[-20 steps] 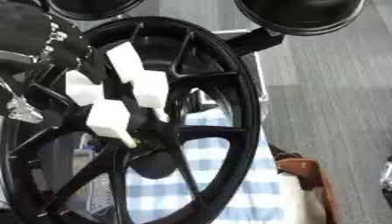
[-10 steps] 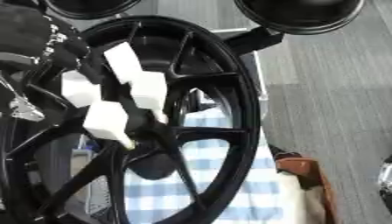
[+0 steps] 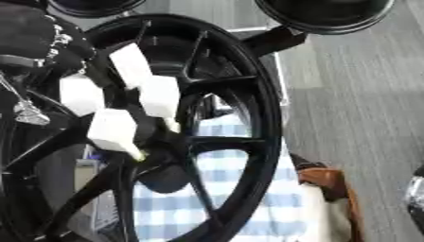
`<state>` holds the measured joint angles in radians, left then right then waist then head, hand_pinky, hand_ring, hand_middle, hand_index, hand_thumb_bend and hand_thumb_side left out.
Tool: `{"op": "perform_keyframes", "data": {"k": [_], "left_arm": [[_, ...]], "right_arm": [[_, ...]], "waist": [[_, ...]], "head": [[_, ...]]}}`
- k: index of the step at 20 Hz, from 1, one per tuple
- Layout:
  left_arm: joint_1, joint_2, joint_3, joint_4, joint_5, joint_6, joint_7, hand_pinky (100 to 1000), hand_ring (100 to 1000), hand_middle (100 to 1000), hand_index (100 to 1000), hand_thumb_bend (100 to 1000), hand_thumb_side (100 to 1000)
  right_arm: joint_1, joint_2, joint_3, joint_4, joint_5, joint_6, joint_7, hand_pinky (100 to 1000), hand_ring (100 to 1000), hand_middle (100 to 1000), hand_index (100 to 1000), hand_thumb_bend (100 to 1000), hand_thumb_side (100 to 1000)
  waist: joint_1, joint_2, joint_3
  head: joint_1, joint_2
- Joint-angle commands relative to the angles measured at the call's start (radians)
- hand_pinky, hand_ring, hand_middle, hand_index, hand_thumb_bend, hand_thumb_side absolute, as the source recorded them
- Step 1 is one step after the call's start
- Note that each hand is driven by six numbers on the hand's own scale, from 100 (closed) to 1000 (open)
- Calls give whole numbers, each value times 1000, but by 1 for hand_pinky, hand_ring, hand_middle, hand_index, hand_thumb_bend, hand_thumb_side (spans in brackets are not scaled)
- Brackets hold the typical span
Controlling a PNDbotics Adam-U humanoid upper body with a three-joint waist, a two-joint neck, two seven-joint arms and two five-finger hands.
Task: Pull the pin out of the wheel hub.
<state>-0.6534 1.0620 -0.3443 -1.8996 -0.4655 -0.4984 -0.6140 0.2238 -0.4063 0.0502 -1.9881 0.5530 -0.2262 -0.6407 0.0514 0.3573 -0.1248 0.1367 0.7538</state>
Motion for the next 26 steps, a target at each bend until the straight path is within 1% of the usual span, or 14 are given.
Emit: {"op": "perform_keyframes", "data": {"k": [1,7,9,14,18,19,23,24,26], "left_arm": [[-16,16,13,3,-1,-120,-102,766,721,675,779,437,343],[-17,11,6,7,26,-126,-83,741,664,593,715,325,296],[-22,10,7,5,37,-126,-73,729,645,577,700,339,299],[-28,6,6,8,31,-131,-38,703,597,529,651,327,291],[-30,3,2,15,30,-133,-10,690,576,497,616,279,277],[-30,2,1,16,33,-131,-3,677,561,477,591,249,271],[-33,0,2,19,40,-116,31,641,526,422,524,189,263],[-34,0,4,21,38,-107,41,639,524,418,520,199,263],[-34,0,9,21,29,-86,68,631,515,397,498,181,258]], "right_arm": [[-2,-3,0,-12,-8,0,3,710,482,537,707,100,472],[-5,1,1,-12,-14,-1,6,709,482,537,707,100,474],[-5,3,2,-12,-17,-1,6,709,481,536,707,100,475],[-6,6,2,-12,-25,-5,8,708,481,535,707,100,478],[-6,6,1,-12,-28,-8,9,708,481,534,707,100,478],[-5,7,1,-12,-29,-8,9,708,481,534,707,100,479],[-4,8,1,-12,-31,-8,8,707,481,533,707,100,484],[-4,9,1,-12,-32,-7,8,707,481,533,707,100,484],[-2,10,-1,-12,-34,-7,7,707,481,533,707,100,484]], "waist": [[-2,-13,-3],[-1,-8,-6],[-1,-7,-6],[-2,-6,-7],[-3,-6,-6],[-3,-6,-6],[-4,-8,-5],[-5,-8,-5],[-5,-10,-4]], "head": [[0,-14],[0,-12],[0,-13],[1,-16],[1,-16],[1,-16],[1,-17],[1,-17],[0,-17]]}}
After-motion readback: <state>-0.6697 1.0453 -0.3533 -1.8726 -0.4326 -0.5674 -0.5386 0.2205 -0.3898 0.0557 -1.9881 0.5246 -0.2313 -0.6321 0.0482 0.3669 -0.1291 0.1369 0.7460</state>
